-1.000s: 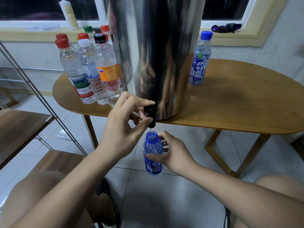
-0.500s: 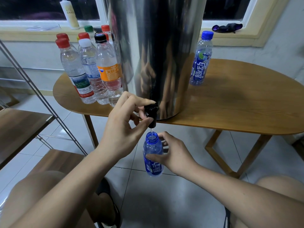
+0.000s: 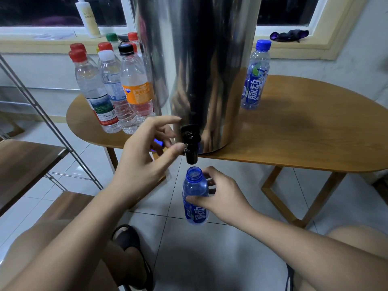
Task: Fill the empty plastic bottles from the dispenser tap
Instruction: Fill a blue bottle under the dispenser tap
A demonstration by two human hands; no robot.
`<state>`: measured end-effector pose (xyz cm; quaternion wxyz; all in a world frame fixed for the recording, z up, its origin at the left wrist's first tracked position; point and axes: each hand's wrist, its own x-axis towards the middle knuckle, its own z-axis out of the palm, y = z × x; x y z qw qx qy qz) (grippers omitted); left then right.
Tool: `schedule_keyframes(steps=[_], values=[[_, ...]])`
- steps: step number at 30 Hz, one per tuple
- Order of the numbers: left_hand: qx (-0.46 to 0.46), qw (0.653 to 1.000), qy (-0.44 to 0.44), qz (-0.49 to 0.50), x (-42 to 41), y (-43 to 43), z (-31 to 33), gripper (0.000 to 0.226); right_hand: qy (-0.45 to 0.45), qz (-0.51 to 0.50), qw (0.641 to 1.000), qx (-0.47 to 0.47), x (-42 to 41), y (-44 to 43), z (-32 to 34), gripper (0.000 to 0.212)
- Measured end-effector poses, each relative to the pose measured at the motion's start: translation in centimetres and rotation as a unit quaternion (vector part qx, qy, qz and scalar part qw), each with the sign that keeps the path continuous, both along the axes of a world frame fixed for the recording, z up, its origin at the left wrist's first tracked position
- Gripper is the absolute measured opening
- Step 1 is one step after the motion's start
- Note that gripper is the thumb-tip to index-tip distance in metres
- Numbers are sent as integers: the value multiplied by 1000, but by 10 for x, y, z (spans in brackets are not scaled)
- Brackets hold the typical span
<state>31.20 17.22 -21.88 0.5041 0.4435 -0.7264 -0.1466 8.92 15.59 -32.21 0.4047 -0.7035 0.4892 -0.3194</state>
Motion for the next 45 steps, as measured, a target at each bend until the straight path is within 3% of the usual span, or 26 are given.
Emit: schedule_keyframes(steps=[4,10,20,26,32,36,40,45], values=[[26,997,-8,78,20,-12,-6,16,4,-3,1000,-3,-3,1,1,56],[69,971,-148,174,47,-42,-38,21,3,3,1000,-2,-7,5,4,55],[107,958,-168,205,46,-59,-60,26,4,22,1000,-10,-14,18,19,59],[160,970,-95,153,38,-41,-43,26,3,26,1000,-14,-19,23,25,59],[235,969,-62,-49,28,-3,-15,29,5,31,999,-12,-25,26,29,59],[228,968,-13,-107,13,12,-14,33,6,34,999,-11,-26,29,30,57],[194,974,-54,-106,-3,19,-15,30,11,50,999,-6,-25,34,30,53],[113,972,-190,-79,-14,22,-13,28,24,67,997,0,-24,37,29,52]])
